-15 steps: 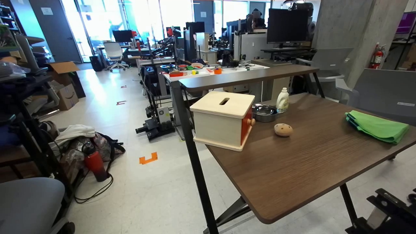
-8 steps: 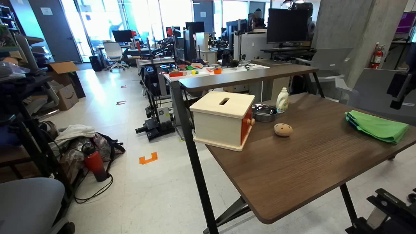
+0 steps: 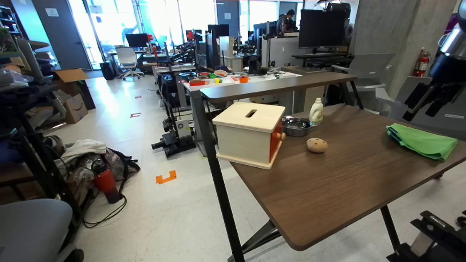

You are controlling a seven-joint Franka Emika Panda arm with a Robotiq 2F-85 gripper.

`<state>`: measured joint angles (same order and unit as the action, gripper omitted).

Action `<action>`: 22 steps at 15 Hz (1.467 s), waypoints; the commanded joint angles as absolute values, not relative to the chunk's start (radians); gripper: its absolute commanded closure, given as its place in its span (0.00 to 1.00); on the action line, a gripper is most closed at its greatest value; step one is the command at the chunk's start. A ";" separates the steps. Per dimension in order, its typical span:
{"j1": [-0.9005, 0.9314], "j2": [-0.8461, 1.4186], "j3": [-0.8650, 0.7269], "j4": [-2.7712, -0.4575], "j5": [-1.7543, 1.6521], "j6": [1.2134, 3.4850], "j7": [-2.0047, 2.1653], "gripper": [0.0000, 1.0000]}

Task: Use the green towel to wipe the right side of the table

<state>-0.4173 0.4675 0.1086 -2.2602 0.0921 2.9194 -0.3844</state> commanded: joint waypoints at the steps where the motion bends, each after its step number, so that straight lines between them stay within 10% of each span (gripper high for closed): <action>1: -0.532 0.534 0.231 -2.207 0.168 2.922 -0.494 0.00; 22: -0.465 0.626 0.099 -2.164 0.064 2.823 -0.479 0.00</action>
<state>-0.5001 0.5948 0.1393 -2.2080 0.0960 2.8518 -0.4982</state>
